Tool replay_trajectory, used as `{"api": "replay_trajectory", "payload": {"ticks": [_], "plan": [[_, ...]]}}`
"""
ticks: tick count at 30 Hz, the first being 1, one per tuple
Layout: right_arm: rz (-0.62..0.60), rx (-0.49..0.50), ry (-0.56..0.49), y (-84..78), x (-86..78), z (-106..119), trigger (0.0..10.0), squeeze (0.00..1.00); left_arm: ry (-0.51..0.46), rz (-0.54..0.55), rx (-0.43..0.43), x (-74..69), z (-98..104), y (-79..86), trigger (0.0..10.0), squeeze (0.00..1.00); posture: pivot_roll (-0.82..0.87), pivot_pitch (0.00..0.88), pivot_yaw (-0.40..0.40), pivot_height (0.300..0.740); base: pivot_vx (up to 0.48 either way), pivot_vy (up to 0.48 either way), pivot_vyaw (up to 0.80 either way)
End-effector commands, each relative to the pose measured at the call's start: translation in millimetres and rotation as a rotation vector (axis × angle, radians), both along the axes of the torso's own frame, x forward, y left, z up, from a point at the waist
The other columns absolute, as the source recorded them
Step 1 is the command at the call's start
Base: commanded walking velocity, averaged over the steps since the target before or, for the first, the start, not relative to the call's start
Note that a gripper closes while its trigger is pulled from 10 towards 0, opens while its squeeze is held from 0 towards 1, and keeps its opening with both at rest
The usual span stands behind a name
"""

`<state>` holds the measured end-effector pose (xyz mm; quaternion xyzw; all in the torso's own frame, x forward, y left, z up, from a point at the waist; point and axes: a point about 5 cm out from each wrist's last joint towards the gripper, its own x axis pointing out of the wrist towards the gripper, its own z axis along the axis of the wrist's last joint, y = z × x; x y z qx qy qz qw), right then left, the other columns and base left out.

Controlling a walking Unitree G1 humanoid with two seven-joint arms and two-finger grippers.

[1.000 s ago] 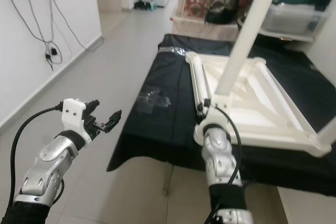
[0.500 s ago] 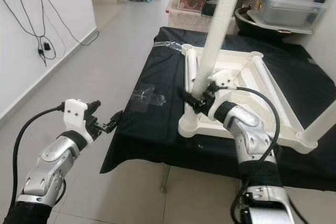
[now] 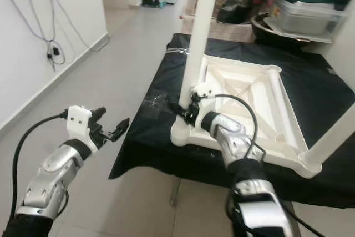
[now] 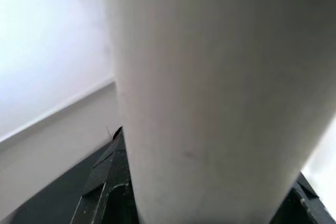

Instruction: Building children table

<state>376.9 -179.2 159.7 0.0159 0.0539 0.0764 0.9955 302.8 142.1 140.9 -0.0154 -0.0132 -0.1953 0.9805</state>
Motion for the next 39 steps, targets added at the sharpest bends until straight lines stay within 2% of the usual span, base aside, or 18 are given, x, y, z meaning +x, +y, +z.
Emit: {"api": "replay_trajectory", "payload": {"ticks": [1, 4, 5, 6, 7, 9, 13, 14, 15, 17, 18, 20, 24, 30, 32, 33, 38, 39], "plan": [[-0.446, -0.013, 0.138, -36.9, -25.7, -33.4, 0.0, 0.00, 0.007, 0.005, 0.009, -2.3, -2.4, 1.2, 10.0, 0.00, 0.11, 0.000, -0.084, 0.740, 0.000, 0.000, 0.00], [-0.487, 0.011, 0.137, -33.4, -34.3, -35.9, 0.0, 0.00, 0.008, 0.003, 0.009, -2.4, -2.3, 0.8, 10.0, 0.00, 0.11, 0.000, -0.082, 0.740, 0.000, 0.000, 0.00], [-0.486, 0.023, 0.119, -22.8, -41.7, -35.9, 2.7, 0.00, 0.009, -0.001, 0.008, -2.5, -2.3, 0.7, 10.0, 0.00, 0.10, 0.000, -0.076, 0.740, 0.000, 0.000, 0.00], [-0.486, 0.023, 0.119, -22.8, -41.7, -35.9, 2.7, 0.00, 0.009, -0.001, 0.008, -2.5, -2.3, 0.7, 10.0, 0.00, 0.10, 0.000, -0.076, 0.740, 0.000, 0.000, 0.00], [-0.442, 0.021, 0.104, -7.9, -46.3, -33.5, 10.0, 0.00, 0.011, -0.005, 0.011, -2.0, -2.5, 0.7, 10.0, 0.00, 0.10, 0.000, -0.066, 0.740, 0.000, 0.000, 0.00], [-0.304, 0.021, 0.048, 22.2, -51.2, -22.9, 10.0, 0.00, 0.012, -0.015, 0.014, -0.3, -2.4, 0.2, 10.0, 0.00, 0.09, 0.000, -0.062, 0.740, 0.000, 0.000, 0.00], [-0.254, 0.020, 0.026, 30.6, -51.7, -19.2, 10.0, 0.00, 0.012, -0.017, 0.014, 0.4, -2.4, -0.1, 10.0, 0.00, 0.09, 0.000, -0.063, 0.740, 0.000, 0.000, 0.00], [-0.195, 0.058, -0.032, 34.4, -50.3, -11.2, 10.0, 0.65, 0.012, -0.018, 0.014, 0.9, -2.1, -0.6, 10.0, 0.00, 0.09, 0.000, -0.066, 0.740, 0.000, 0.000, 0.00], [-0.109, 0.075, -0.091, 32.9, -44.9, 1.6, 10.0, 1.00, 0.011, -0.016, 0.012, 1.1, -2.0, -0.5, 10.0, 0.00, 0.09, 0.000, -0.070, 0.740, 0.000, 0.000, 0.00], [-0.026, 0.099, -0.123, 30.8, -39.5, 14.7, 10.0, 1.00, 0.011, -0.014, 0.011, 0.6, -2.1, -0.2, 10.0, 0.00, 0.09, 0.000, -0.070, 0.740, 0.000, 0.000, 0.00], [0.113, 0.111, -0.150, 30.7, -35.8, 28.0, 10.0, 0.00, 0.011, -0.012, 0.010, 0.2, -2.5, 0.0, 10.0, 0.00, 0.09, 0.000, -0.072, 0.740, 0.000, 0.000, 0.00], [0.113, 0.111, -0.150, 30.7, -35.8, 28.0, 10.0, 0.00, 0.011, -0.012, 0.010, 0.2, -2.5, 0.0, 10.0, 0.00, 0.09, 0.000, -0.072, 0.740, 0.000, 0.000, 0.00], [0.574, 0.032, -0.205, 27.1, -46.6, 50.4, 10.0, 0.00, 0.010, -0.009, 0.008, 0.8, -2.5, -1.1, 10.0, 0.00, 0.10, 0.000, -0.087, 0.740, 0.000, 0.000, 0.00], [0.798, -0.025, -0.160, 28.5, -57.7, 39.4, 10.0, 0.00, 0.002, 0.003, 0.005, 1.4, -0.7, 0.6, 10.0, 0.00, 0.12, 0.000, -0.094, 0.740, 0.000, 0.000, 0.00], [0.835, -0.047, -0.108, 36.8, -54.7, 21.0, 0.0, 0.00, 0.004, 0.008, 0.008, -0.4, -1.5, 2.1, 10.0, 0.00, 0.12, 0.000, -0.095, 0.740, 0.000, 0.000, 0.00], [0.739, -0.056, -0.073, 36.4, -42.8, 12.5, 0.0, 0.00, 0.005, 0.009, 0.010, -0.9, -2.1, 2.7, 10.0, 0.00, 0.12, 0.000, -0.095, 0.740, 0.000, 0.000, 0.00], [0.677, -0.058, -0.047, 34.8, -34.4, 8.1, 0.0, 0.00, 0.006, 0.010, 0.012, -1.1, -2.3, 2.9, 10.0, 0.00, 0.13, 0.000, -0.097, 0.740, 0.000, 0.000, 0.00], [0.391, -0.060, 0.003, 18.8, -15.9, 3.4, 0.0, 0.00, 0.005, 0.013, 0.013, -0.8, -2.0, 3.9, 10.0, 0.00, 0.13, 0.000, -0.098, 0.740, 0.000, 0.000, 0.00]]}}
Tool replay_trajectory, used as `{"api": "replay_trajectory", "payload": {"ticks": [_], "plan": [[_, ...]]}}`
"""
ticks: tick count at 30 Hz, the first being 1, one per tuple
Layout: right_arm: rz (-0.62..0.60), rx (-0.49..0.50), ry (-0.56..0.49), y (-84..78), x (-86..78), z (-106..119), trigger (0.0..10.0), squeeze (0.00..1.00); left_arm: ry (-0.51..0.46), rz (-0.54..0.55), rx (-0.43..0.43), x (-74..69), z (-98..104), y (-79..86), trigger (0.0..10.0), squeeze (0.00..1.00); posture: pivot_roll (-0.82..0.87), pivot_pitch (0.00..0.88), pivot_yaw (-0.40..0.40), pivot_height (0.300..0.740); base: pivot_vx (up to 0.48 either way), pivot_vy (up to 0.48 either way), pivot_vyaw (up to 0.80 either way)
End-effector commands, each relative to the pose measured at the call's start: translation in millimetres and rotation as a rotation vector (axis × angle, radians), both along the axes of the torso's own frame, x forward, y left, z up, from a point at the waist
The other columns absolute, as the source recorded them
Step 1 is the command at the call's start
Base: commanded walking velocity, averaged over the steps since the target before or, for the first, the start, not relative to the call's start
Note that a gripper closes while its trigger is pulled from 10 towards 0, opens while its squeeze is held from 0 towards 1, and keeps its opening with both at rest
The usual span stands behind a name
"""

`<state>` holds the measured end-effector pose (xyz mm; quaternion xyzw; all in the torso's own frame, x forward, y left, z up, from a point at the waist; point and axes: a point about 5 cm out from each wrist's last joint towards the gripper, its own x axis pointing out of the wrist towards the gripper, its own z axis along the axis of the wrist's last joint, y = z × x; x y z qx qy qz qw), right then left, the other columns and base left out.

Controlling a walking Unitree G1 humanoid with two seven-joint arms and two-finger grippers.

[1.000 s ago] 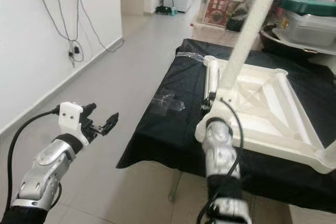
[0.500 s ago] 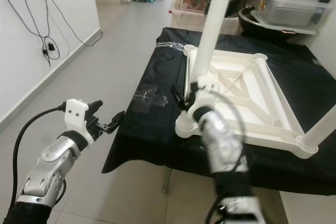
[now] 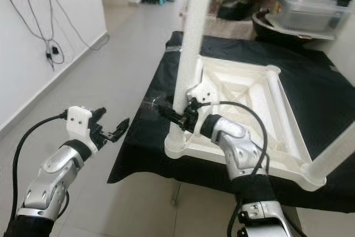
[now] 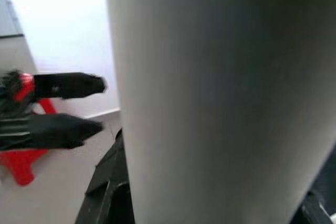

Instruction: Building children table

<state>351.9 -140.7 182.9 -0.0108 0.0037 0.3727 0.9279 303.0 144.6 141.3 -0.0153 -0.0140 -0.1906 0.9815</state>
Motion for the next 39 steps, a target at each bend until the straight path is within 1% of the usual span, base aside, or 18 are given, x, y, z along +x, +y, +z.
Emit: {"api": "replay_trajectory", "payload": {"ticks": [1, 2, 6, 12, 13, 16, 17, 18, 19, 21, 22, 27, 32, 33, 34, 35, 37, 39], "plan": [[-0.479, -0.065, 0.151, -37.7, 17.6, -25.9, 0.0, 0.00, 0.006, 0.006, 0.014, -0.8, -2.2, 2.1, 10.0, 0.00, 0.13, 0.000, -0.097, 0.740, 0.000, 0.000, 0.00], [-0.725, -0.038, 0.198, -55.1, 19.7, -30.0, 0.0, 0.00, 0.006, 0.007, 0.013, -0.9, -2.1, 2.4, 10.0, 0.00, 0.12, 0.000, -0.095, 0.740, 0.000, 0.000, 0.00], [-1.035, 0.028, 0.267, -72.9, 6.0, -37.5, 0.0, 0.00, 0.009, 0.004, 0.014, -1.8, -3.1, 1.5, 10.0, 0.00, 0.12, 0.000, -0.089, 0.740, 0.000, 0.000, 0.00], [-1.111, 0.061, 0.252, -48.1, -22.6, -32.2, 0.0, 0.00, 0.010, -0.005, 0.012, -1.4, -2.6, -0.5, 10.0, 0.00, 0.11, 0.000, -0.076, 0.740, 0.000, 0.000, 0.00], [-0.915, 0.097, 0.203, -15.0, -26.4, -22.8, 10.0, 0.00, 0.012, -0.013, 0.013, -0.2, -2.6, -1.9, 10.0, 0.00, 0.10, 0.000, -0.065, 0.740, 0.000, 0.000, 0.00], [-0.766, 0.132, 0.158, 8.0, -31.0, -15.4, 10.0, 0.00, 0.012, -0.020, 0.013, 0.6, -2.4, -3.2, 10.0, 0.00, 0.09, 0.000, -0.062, 0.740, 0.000, 0.000, 0.00], [-0.626, 0.162, 0.125, 20.5, -32.7, -9.4, 10.0, 1.00, 0.012, -0.026, 0.014, 1.4, -2.1, -4.1, 10.0, 0.00, 0.10, 0.000, -0.062, 0.740, 0.000, 0.000, 0.00], [-0.626, 0.162, 0.125, 20.5, -32.7, -9.4, 10.0, 1.00, 0.012, -0.026, 0.014, 1.4, -2.1, -4.1, 10.0, 0.00, 0.10, 0.000, -0.062, 0.740, 0.000, 0.000, 0.00], [-0.416, 0.186, 0.101, 28.5, -27.6, -2.3, 10.0, 0.75, 0.010, -0.029, 0.015, 2.8, -1.5, -4.2, 10.0, 0.00, 0.09, 0.000, -0.063, 0.740, 0.000, 0.000, 0.00], [-0.320, 0.189, 0.103, 28.5, -25.3, 0.8, 10.0, 0.75, 0.009, -0.028, 0.015, 3.5, -1.2, -3.9, 10.0, 0.00, 0.09, 0.000, -0.063, 0.740, 0.000, 0.000, 0.00], [-0.159, 0.182, 0.066, 28.3, -27.4, 7.8, 10.0, 0.00, 0.008, -0.027, 0.014, 4.2, -0.9, -3.7, 10.0, 0.00, 0.09, 0.000, -0.068, 0.740, 0.000, 0.000, 0.00], [0.167, 0.083, 0.031, 15.6, -45.7, 7.3, 10.0, 0.00, 0.003, -0.019, 0.009, 3.6, -1.4, -5.2, 10.0, 0.00, 0.11, 0.000, -0.091, 0.740, 0.000, 0.000, 0.00], [0.196, 0.025, 0.052, 9.7, -47.8, -2.5, 10.0, 0.00, 0.002, -0.008, 0.005, 1.8, -1.5, -3.4, 10.0, 0.00, 0.12, 0.000, -0.098, 0.740, 0.000, 0.000, 0.00], [0.138, 0.001, 0.078, 5.1, -40.3, -11.4, 2.0, 0.00, 0.005, 0.000, 0.008, 0.4, -2.9, -1.0, 10.0, 0.00, 0.12, 0.000, -0.102, 0.740, 0.000, 0.000, 0.00], [0.138, 0.001, 0.078, 5.1, -40.3, -11.4, 2.0, 0.00, 0.005, 0.000, 0.008, 0.4, -2.9, -1.0, 10.0, 0.00, 0.12, 0.000, -0.102, 0.740, 0.000, 0.000, 0.00], [0.041, 0.003, 0.115, -0.3, -29.8, -18.7, 0.0, 0.00, 0.007, 0.005, 0.010, -0.4, -3.7, 0.6, 10.0, 0.00, 0.13, 0.000, -0.103, 0.740, 0.000, 0.000, 0.00], [-0.026, 0.006, 0.141, -3.7, -23.0, -23.6, 0.0, 0.00, 0.008, 0.007, 0.011, -0.9, -4.1, 1.6, 10.0, 0.00, 0.12, 0.000, -0.101, 0.740, 0.000, 0.000, 0.00], [-0.328, 0.064, 0.202, -17.3, -6.4, -33.3, 0.0, 0.00, 0.008, 0.008, 0.013, -0.6, -4.1, 1.7, 10.0, 0.00, 0.12, 0.000, -0.098, 0.740, 0.000, 0.000, 0.00]]}}
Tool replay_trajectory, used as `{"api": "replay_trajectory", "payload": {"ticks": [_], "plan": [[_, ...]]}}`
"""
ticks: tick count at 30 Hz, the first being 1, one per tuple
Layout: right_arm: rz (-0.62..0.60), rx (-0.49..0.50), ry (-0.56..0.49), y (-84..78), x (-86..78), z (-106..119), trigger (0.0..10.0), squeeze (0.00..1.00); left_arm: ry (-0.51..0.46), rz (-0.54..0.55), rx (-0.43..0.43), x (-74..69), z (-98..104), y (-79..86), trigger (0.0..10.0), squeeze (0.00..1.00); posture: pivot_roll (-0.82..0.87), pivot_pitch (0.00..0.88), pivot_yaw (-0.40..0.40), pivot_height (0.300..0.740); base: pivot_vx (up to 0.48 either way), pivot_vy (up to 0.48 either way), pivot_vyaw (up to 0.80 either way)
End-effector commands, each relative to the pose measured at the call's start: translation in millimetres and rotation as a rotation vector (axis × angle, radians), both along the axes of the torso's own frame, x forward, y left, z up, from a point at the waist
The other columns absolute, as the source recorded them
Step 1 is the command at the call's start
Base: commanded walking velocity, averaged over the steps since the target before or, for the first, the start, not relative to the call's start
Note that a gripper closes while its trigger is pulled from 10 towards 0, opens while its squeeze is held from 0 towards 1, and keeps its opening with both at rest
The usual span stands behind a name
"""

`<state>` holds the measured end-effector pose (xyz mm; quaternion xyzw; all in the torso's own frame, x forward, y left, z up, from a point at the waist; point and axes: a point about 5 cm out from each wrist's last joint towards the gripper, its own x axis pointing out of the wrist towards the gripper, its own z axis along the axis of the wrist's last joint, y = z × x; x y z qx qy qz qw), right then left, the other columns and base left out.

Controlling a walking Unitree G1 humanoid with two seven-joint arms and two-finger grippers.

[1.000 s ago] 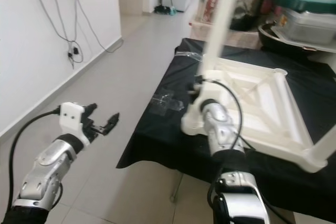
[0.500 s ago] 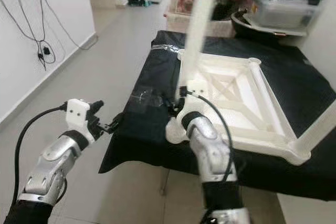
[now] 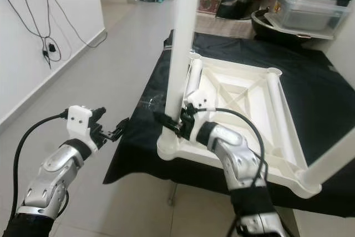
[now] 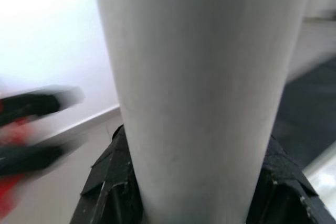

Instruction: Building children table

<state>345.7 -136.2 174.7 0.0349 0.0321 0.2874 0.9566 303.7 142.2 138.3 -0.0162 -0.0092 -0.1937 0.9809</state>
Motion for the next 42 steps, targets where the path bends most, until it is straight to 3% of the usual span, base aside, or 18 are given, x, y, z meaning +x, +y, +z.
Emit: {"api": "replay_trajectory", "payload": {"ticks": [1, 9, 12, 13, 17, 18, 20, 21, 22, 23, 26, 31, 32, 33, 35, 37, 40, 42], "plan": [[-0.242, 0.019, 0.143, -26.3, 3.0, -28.7, 0.0, 0.00, -0.001, 0.014, 0.013, -1.1, -0.9, 3.9, 10.0, 0.00, 0.12, 0.000, -0.095, 0.740, 0.000, 0.000, 0.00], [-0.958, 0.009, 0.343, -77.4, -21.7, -69.5, 0.0, 0.00, -0.001, 0.006, 0.015, -0.2, -0.4, 3.5, 10.0, 0.00, 0.11, 0.000, -0.077, 0.740, 0.000, 0.000, 0.00], [-0.862, 0.012, 0.331, -56.5, -30.2, -67.7, 0.0, 0.00, 0.003, 0.000, 0.013, -0.3, -0.7, 2.8, 10.0, 0.00, 0.10, 0.000, -0.069, 0.740, 0.000, 0.000, 0.00], [-0.757, 0.022, 0.249, -41.3, -30.4, -57.5, 10.0, 0.00, 0.006, -0.006, 0.014, -0.1, -1.5, 1.5, 10.0, 0.00, 0.09, 0.000, -0.064, 0.740, 0.000, 0.000, 0.00], [-0.592, 0.042, 0.110, -18.8, -30.7, -41.4, 10.0, 0.00, 0.010, -0.017, 0.018, 0.5, -2.8, -1.5, 10.0, 0.00, 0.09, 0.000, -0.061, 0.740, 0.000, 0.000, 0.00], [-0.535, 0.037, 0.067, -14.5, -28.7, -35.5, 10.0, 1.00, 0.008, -0.019, 0.018, 1.2, -1.8, -2.3, 10.0, 0.00, 0.09, 0.000, -0.066, 0.740, 0.000, 0.000, 0.00], [-0.432, 0.058, 0.059, -9.8, -24.7, -29.0, 10.0, 1.00, 0.006, -0.017, 0.015, 1.4, -0.5, -1.8, 10.0, 0.00, 0.10, 0.000, -0.068, 0.740, 0.000, 0.000, 0.00], [-0.329, 0.072, 0.054, -6.7, -22.1, -23.0, 10.0, 0.17, 0.005, -0.013, 0.012, 1.2, 0.0, -0.9, 10.0, 0.00, 0.09, 0.000, -0.066, 0.740, 0.000, 0.000, 0.00], [-0.329, 0.072, 0.054, -6.7, -22.1, -23.0, 10.0, 0.17, 0.005, -0.013, 0.012, 1.2, 0.0, -0.9, 10.0, 0.00, 0.09, 0.000, -0.066, 0.740, 0.000, 0.000, 0.00], [-0.073, 0.080, 0.024, -2.8, -23.1, -7.4, 10.0, 0.00, 0.009, -0.008, 0.014, 0.5, -1.8, 0.8, 10.0, 0.00, 0.10, 0.000, -0.070, 0.740, 0.000, 0.000, 0.00], [0.198, 0.044, -0.047, -5.4, -32.1, 8.0, 10.0, 0.00, 0.010, -0.010, 0.014, -0.2, -2.5, 0.6, 10.0, 0.00, 0.09, 0.000, -0.072, 0.740, 0.000, 0.000, 0.00], [0.292, -0.050, -0.047, -19.3, -29.0, 4.3, 10.0, 0.00, 0.006, -0.009, 0.014, 1.0, -1.7, -0.2, 10.0, 0.00, 0.11, 0.000, -0.086, 0.740, 0.000, 0.000, 0.00], [0.327, -0.092, -0.029, -25.7, -25.6, -0.4, 7.8, 0.00, 0.001, -0.002, 0.014, 1.6, -0.6, 0.5, 10.0, 0.00, 0.11, 0.000, -0.091, 0.740, 0.000, 0.000, 0.00], [0.327, -0.092, -0.029, -25.7, -25.6, -0.4, 7.8, 0.00, 0.001, -0.002, 0.014, 1.6, -0.6, 0.5, 10.0, 0.00, 0.11, 0.000, -0.091, 0.740, 0.000, 0.000, 0.00], [0.350, -0.115, 0.004, -31.2, -18.6, -6.5, 0.0, 0.00, -0.001, 0.013, 0.011, -0.2, -0.3, 3.9, 10.0, 0.00, 0.12, 0.000, -0.098, 0.740, 0.000, 0.000, 0.00], [0.350, -0.115, 0.004, -31.2, -18.6, -6.5, 0.0, 0.00, -0.001, 0.013, 0.011, -0.2, -0.3, 3.9, 10.0, 0.00, 0.12, 0.000, -0.098, 0.740, 0.000, 0.000, 0.00], [0.043, -0.124, 0.045, -40.0, 4.3, -16.1, 0.0, 0.00, 0.005, 0.018, 0.014, -3.2, -2.7, 5.1, 10.0, 0.00, 0.12, 0.000, -0.094, 0.740, 0.000, 0.000, 0.00], [-0.405, -0.102, 0.146, -63.3, 16.9, -31.3, 0.0, 0.00, 0.007, 0.016, 0.016, -4.0, -3.1, 4.9, 10.0, 0.00, 0.12, 0.000, -0.092, 0.740, 0.000, 0.000, 0.00]]}}
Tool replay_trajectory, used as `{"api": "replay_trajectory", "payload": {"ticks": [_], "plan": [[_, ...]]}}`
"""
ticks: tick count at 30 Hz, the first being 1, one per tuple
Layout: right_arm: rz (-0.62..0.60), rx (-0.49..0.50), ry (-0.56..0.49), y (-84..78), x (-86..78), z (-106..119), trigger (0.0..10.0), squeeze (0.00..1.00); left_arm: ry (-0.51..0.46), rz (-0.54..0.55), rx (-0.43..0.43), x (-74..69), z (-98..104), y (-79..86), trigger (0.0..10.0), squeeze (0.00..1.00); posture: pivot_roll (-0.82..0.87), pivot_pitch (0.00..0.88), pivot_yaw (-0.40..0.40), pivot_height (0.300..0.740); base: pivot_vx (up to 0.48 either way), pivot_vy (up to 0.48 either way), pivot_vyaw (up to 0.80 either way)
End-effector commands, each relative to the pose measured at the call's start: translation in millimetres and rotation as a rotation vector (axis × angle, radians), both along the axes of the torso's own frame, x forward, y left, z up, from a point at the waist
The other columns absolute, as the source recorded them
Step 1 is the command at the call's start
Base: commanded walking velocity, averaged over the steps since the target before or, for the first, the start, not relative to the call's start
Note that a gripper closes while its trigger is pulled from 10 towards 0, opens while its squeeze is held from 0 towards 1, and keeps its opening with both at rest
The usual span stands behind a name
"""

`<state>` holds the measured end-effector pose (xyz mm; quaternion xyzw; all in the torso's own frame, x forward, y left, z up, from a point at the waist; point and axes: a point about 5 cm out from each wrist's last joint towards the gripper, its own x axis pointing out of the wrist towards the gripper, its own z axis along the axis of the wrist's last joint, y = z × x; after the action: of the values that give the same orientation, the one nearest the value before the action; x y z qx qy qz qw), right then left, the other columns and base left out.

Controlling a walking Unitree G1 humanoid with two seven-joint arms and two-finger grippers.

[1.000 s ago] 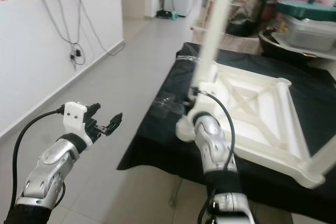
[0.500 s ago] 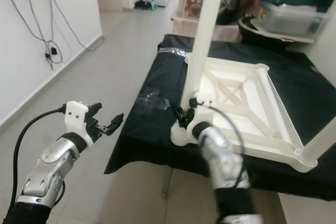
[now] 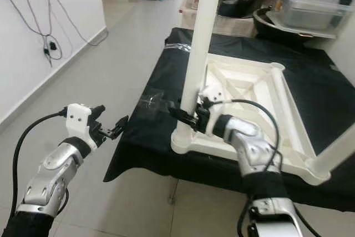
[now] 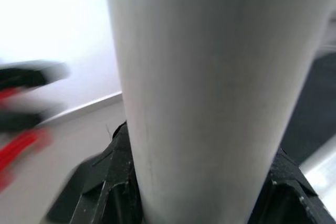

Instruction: Building children table

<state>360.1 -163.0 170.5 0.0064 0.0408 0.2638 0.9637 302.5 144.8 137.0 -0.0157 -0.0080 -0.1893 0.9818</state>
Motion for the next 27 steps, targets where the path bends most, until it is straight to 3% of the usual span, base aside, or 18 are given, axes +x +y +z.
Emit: {"api": "replay_trajectory", "payload": {"ticks": [1, 3, 4, 5, 8, 9, 11, 13, 15, 16, 20, 21, 22, 23, 24, 25, 26, 27], "plan": [[-0.363, -0.038, 0.134, -36.5, 2.5, -27.1, 0.0, 0.00, 0.005, 0.007, 0.015, -2.8, -1.9, 2.3, 10.0, 0.00, 0.12, 0.000, -0.092, 0.740, 0.000, 0.000, 0.00], [-0.762, -0.044, 0.230, -60.5, -10.5, -47.2, 0.0, 0.00, 0.003, 0.005, 0.016, -2.0, -1.1, 2.6, 10.0, 0.00, 0.12, 0.000, -0.092, 0.740, 0.000, 0.000, 0.00], [-0.762, -0.044, 0.230, -60.5, -10.5, -47.2, 0.0, 0.00, 0.003, 0.005, 0.016, -2.0, -1.1, 2.6, 10.0, 0.00, 0.12, 0.000, -0.092, 0.740, 0.000, 0.000, 0.00], [-0.907, -0.061, 0.260, -69.3, -21.9, -55.4, 0.0, 0.00, 0.002, 0.005, 0.016, -1.5, -0.5, 2.8, 10.0, 0.00, 0.12, 0.000, -0.092, 0.740, 0.000, 0.000, 0.00], [-0.877, -0.033, 0.241, -42.3, -45.9, -57.9, 0.0, 0.00, -0.001, 0.010, 0.017, -1.2, 1.2, 5.0, 10.0, 0.00, 0.13, 0.000, -0.089, 0.740, 0.000, 0.000, 0.00], [-0.781, -0.022, 0.213, -22.7, -52.0, -52.2, 10.0, 0.00, 0.003, 0.011, 0.018, -1.8, 0.3, 6.1, 10.0, 0.00, 0.11, 0.000, -0.074, 0.740, 0.000, 0.000, 0.00], [-0.781, -0.022, 0.213, -22.7, -52.0, -52.2, 10.0, 0.00, 0.003, 0.011, 0.018, -1.8, 0.3, 6.1, 10.0, 0.00, 0.11, 0.000, -0.074, 0.740, 0.000, 0.000, 0.00], [-0.589, 0.006, 0.073, 5.5, -55.6, -25.6, 10.0, 0.00, 0.014, -0.006, 0.022, -2.7, -2.9, 3.2, 10.0, 0.00, 0.09, 0.000, -0.062, 0.740, 0.000, 0.000, 0.00], [-0.525, 0.025, 0.012, 13.6, -56.1, -14.5, 10.0, 0.00, 0.017, -0.016, 0.023, -2.7, -3.9, 1.3, 10.0, 0.00, 0.09, 0.000, -0.062, 0.740, 0.000, 0.000, 0.00], [-0.484, 0.039, -0.028, 14.0, -53.0, -7.2, 10.0, 1.00, 0.017, -0.021, 0.023, -1.2, -3.7, -0.8, 10.0, 0.00, 0.09, 0.000, -0.061, 0.740, 0.000, 0.000, 0.00], [-0.460, 0.023, -0.052, 9.7, -44.9, -1.7, 10.0, 1.00, 0.011, -0.021, 0.018, 1.1, -1.9, -2.2, 10.0, 0.00, 0.09, 0.000, -0.066, 0.740, 0.000, 0.000, 0.00], [-0.358, 0.035, -0.056, 4.8, -33.6, 5.8, 10.0, 0.00, 0.006, -0.018, 0.014, 2.5, -0.4, -2.3, 10.0, 0.00, 0.08, 0.000, -0.069, 0.740, 0.000, 0.000, 0.00], [-0.208, 0.054, -0.071, 1.8, -27.7, 15.9, 10.0, 0.00, 0.005, -0.015, 0.012, 2.6, -0.8, -2.1, 10.0, 0.00, 0.09, 0.000, -0.071, 0.740, 0.000, 0.000, 0.00], [-0.208, 0.054, -0.071, 1.8, -27.7, 15.9, 10.0, 0.00, 0.005, -0.015, 0.012, 2.6, -0.8, -2.1, 10.0, 0.00, 0.09, 0.000, -0.071, 0.740, 0.000, 0.000, 0.00], [-0.043, 0.061, -0.086, 0.5, -28.2, 22.4, 10.0, 0.00, 0.007, -0.013, 0.012, 2.2, -1.9, -2.1, 10.0, 0.00, 0.09, 0.000, -0.074, 0.740, 0.000, 0.000, 0.00], [-0.043, 0.061, -0.086, 0.5, -28.2, 22.4, 10.0, 0.00, 0.007, -0.013, 0.012, 2.2, -1.9, -2.1, 10.0, 0.00, 0.09, 0.000, -0.074, 0.740, 0.000, 0.000, 0.00], [0.127, 0.047, -0.089, -1.6, -34.3, 22.1, 10.0, 0.00, 0.007, -0.013, 0.011, 1.7, -2.4, -2.7, 10.0, 0.00, 0.09, 0.000, -0.078, 0.740, 0.000, 0.000, 0.00], [0.127, 0.047, -0.089, -1.6, -34.3, 22.1, 10.0, 0.00, 0.007, -0.013, 0.011, 1.7, -2.4, -2.7, 10.0, 0.00, 0.09, 0.000, -0.078, 0.740, 0.000, 0.000, 0.00]]}}
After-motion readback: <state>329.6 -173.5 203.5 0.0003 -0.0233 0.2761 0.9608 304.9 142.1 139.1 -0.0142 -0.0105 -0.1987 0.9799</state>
